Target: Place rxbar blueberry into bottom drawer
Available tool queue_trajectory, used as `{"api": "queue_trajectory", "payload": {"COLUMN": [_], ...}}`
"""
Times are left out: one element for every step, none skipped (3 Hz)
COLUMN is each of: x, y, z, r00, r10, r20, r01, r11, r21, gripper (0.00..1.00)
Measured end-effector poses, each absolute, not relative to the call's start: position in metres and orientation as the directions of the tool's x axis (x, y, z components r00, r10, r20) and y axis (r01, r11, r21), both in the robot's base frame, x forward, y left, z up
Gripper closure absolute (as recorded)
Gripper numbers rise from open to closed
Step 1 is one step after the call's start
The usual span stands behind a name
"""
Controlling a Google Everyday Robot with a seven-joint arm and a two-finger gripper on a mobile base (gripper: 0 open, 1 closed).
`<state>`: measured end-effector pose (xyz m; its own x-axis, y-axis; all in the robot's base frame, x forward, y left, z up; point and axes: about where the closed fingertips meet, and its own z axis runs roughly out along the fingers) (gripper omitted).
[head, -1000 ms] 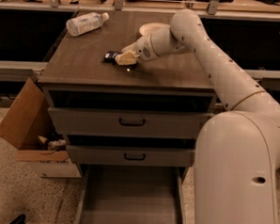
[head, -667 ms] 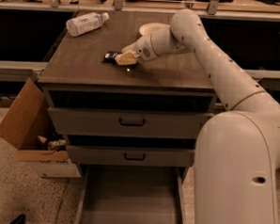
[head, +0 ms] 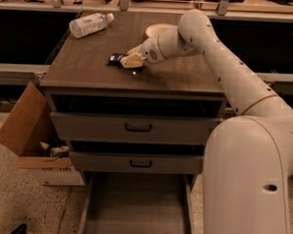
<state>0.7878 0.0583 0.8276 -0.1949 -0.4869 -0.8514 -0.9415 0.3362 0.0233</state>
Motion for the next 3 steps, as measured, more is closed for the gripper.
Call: {"api": "queue_trajectory", "payload": {"x": [0.7878, 0.7878, 0.7877], "y": [0.0583, 0.0583, 0.0583], "z": [0.8278, 0.828, 0.8281], "r00": [-0.195, -0.195, -0.195], "r10": [-0.487, -0.487, -0.487], "r20": [-0.851, -0.851, -0.851], "r01": [-0.942, -0.942, -0.942], "r11": [0.336, 0.336, 0.336], "r21": [0.023, 0.023, 0.023], "gripper": [1.0, 1.0, 1.0]}}
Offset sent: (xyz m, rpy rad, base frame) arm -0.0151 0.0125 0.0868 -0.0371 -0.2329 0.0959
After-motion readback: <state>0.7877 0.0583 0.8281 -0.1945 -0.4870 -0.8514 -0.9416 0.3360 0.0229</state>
